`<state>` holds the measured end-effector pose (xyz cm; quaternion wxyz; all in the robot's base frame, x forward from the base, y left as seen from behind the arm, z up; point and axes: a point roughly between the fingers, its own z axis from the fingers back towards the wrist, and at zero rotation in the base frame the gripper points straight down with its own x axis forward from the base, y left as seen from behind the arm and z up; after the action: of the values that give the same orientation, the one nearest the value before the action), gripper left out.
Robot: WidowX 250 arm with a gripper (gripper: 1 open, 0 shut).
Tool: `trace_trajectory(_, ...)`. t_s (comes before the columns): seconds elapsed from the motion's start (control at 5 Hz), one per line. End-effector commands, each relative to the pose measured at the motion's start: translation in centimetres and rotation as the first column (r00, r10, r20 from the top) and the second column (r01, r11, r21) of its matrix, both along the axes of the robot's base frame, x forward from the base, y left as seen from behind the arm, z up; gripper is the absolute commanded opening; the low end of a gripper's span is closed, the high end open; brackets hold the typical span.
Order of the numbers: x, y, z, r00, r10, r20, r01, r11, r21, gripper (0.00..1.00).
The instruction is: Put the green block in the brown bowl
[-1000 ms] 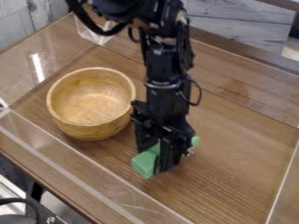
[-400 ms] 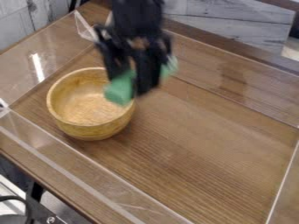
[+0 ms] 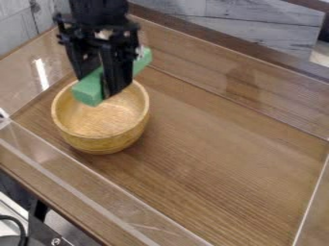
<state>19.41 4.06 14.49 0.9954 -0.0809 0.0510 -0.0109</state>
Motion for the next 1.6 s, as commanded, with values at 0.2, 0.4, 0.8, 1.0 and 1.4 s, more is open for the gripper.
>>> trace_trajectory(0.2,1.1,-1.1,-2.2,0.998,-0.034,0.054,0.033,0.999,0.034,0.0)
trace_trajectory(0.4,1.4,-1.4,-3.2,0.997,-0.037,0.063,0.034,0.999,0.042,0.0)
trace_trajectory(0.8,1.4,-0.8,-3.9,0.997,-0.032,0.069,0.029,0.999,0.043,0.0)
trace_trajectory(1.0,1.3,-0.5,-4.2,0.997,-0.029,0.071,0.026,0.999,0.042,0.0)
trace_trajectory(1.4,1.2,0.1,-4.4,0.997,-0.018,0.075,0.015,0.999,0.035,0.0)
